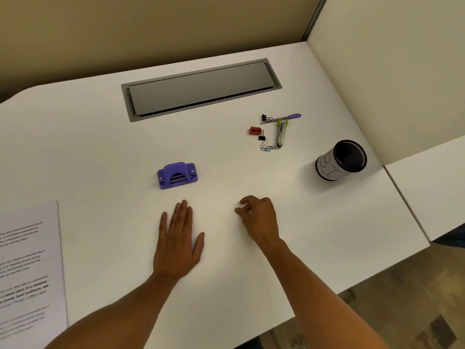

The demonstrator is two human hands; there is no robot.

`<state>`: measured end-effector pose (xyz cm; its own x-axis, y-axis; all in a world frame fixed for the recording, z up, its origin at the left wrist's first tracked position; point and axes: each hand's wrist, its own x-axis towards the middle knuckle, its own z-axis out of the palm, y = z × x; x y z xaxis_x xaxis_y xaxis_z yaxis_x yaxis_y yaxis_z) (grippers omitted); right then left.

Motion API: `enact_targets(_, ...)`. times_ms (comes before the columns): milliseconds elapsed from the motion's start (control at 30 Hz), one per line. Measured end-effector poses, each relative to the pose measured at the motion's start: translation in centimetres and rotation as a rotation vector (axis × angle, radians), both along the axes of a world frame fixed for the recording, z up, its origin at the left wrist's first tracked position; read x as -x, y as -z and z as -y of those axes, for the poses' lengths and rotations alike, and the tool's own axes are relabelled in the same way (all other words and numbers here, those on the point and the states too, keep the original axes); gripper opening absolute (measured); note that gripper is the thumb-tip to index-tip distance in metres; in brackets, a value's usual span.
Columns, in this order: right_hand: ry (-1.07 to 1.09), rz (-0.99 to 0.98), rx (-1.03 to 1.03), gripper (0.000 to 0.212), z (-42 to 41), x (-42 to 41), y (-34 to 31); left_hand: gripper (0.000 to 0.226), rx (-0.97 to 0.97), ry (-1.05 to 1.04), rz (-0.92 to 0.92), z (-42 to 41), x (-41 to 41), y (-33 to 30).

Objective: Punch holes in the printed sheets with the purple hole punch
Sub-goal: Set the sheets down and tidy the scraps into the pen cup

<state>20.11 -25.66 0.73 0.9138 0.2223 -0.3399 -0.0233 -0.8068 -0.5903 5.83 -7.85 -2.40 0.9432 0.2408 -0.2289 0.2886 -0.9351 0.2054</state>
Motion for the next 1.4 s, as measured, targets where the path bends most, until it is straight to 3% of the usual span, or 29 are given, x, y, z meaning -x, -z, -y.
enact_targets(233,-0.007,0.033,-0.008,0.020,0.4,0.2,0.1,0.076,0.005,-0.003,0.011,0.0,0.0,0.1)
enact_targets(567,-0.185,0.121,0.109,0.017,0.2,-1.3,-0.8,0.076,0.005,-0.002,0.018,0.0,0.1,0.2)
enact_targets(833,-0.331,0.215,0.435,0.022,-1.5,0.0,-0.7,0.075,-0.011,-0.003,0.017,0.0,0.1,0.5)
enact_targets(967,-0.401,0.340,0.579,0.014,-1.7,0.6,-1.0,0.076,-0.008,-0.004,0.022,0.0,0.2,0.6)
enact_targets(1067,-0.259,0.183,0.381,0.021,-1.3,0.2,-1.0,0.076,-0.006,-0.002,0.023,0.0,0.2,0.6)
enact_targets(1167,0.320,-0.194,-0.174,0.024,-0.9,-0.8,-2.1,0.074,0.004,-0.003,0.036,0.0,0.2,0.6)
enact_targets(1233,0.643,-0.330,-0.417,0.027,-0.1,-1.3,-3.1,0.074,-0.001,-0.001,0.040,0.0,0.2,0.6)
enact_targets(1333,0.875,-0.511,-0.710,0.018,1.3,-2.1,-4.7,0.074,-0.004,0.003,0.034,0.0,0.2,0.6)
enact_targets(1400,0.939,-0.526,-0.879,0.018,2.6,-3.3,-5.9,0.074,-0.013,0.004,0.034,0.0,0.2,0.7)
